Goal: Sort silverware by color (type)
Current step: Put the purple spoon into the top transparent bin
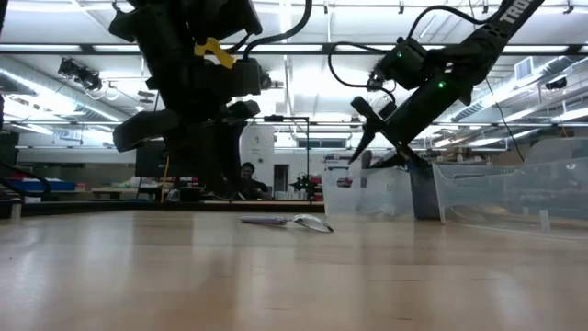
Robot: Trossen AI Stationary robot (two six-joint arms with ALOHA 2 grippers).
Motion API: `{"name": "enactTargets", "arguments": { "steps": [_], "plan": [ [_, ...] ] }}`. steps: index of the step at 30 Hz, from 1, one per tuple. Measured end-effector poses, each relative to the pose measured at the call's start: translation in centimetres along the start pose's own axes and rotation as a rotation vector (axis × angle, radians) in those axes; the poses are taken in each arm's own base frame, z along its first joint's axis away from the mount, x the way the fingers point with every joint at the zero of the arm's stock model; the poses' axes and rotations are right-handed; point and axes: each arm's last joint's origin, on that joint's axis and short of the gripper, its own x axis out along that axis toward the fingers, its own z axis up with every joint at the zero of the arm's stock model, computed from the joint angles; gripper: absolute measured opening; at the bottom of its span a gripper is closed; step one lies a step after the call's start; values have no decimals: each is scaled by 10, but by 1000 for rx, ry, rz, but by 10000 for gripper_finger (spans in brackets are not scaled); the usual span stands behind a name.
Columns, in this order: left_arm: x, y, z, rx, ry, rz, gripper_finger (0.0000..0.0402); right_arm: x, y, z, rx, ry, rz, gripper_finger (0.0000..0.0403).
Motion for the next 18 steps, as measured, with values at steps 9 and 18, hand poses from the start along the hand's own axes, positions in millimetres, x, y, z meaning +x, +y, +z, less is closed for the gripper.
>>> {"name": "enactTargets", "arguments": {
  "steps": [9, 18],
  "plan": [
    [3, 10, -5, 3, 26, 6, 141, -20, 11, 4, -4, -2, 67, 158],
    [3, 10, -6, -1, 29, 5, 141, -55, 22, 4, -53, -38, 104, 158]
  ]
}}
